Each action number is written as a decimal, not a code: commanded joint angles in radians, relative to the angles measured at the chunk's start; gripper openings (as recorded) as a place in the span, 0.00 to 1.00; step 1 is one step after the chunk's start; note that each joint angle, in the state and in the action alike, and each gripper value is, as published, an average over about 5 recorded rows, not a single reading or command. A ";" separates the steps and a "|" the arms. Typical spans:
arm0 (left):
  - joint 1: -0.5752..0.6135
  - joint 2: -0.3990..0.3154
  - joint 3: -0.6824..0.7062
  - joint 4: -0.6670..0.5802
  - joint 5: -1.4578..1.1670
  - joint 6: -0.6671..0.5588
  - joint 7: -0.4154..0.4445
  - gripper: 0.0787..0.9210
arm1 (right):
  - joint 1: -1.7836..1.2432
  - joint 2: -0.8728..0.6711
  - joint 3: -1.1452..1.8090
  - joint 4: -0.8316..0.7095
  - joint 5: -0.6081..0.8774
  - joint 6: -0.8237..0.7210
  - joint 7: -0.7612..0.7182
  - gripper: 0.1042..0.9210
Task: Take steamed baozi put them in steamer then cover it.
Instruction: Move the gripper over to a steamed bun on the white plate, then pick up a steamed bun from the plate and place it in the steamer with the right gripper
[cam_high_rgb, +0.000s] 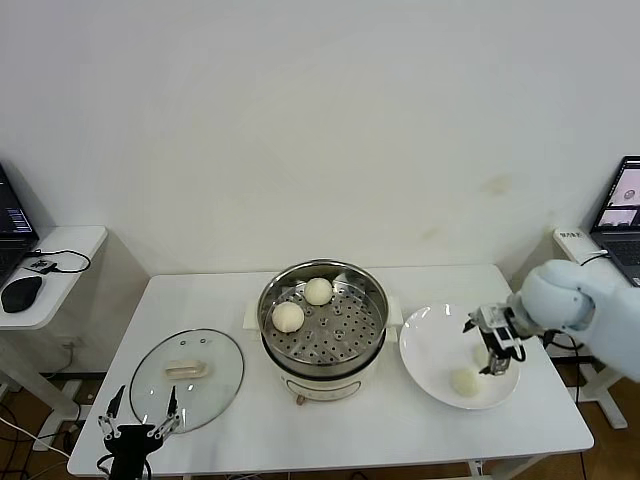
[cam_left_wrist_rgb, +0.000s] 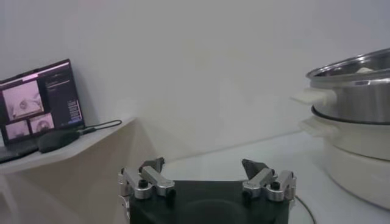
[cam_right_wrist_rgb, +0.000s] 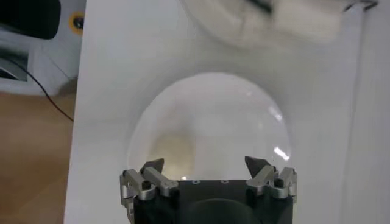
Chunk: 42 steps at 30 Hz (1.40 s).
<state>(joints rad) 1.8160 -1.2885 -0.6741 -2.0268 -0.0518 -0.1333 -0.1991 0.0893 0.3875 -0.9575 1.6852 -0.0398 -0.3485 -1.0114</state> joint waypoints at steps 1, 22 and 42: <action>0.007 -0.001 -0.003 0.001 0.002 0.000 0.000 0.88 | -0.278 -0.002 0.196 -0.056 -0.080 0.026 0.026 0.88; 0.007 -0.001 -0.024 0.007 0.001 0.002 0.002 0.88 | -0.320 0.141 0.212 -0.209 -0.111 0.030 0.042 0.85; 0.000 0.001 -0.021 0.005 -0.002 0.002 0.001 0.88 | -0.013 0.108 0.115 -0.142 0.038 0.004 -0.037 0.65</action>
<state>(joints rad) 1.8161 -1.2880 -0.6953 -2.0206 -0.0538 -0.1310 -0.1984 -0.0834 0.5026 -0.7973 1.5199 -0.0665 -0.3427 -1.0248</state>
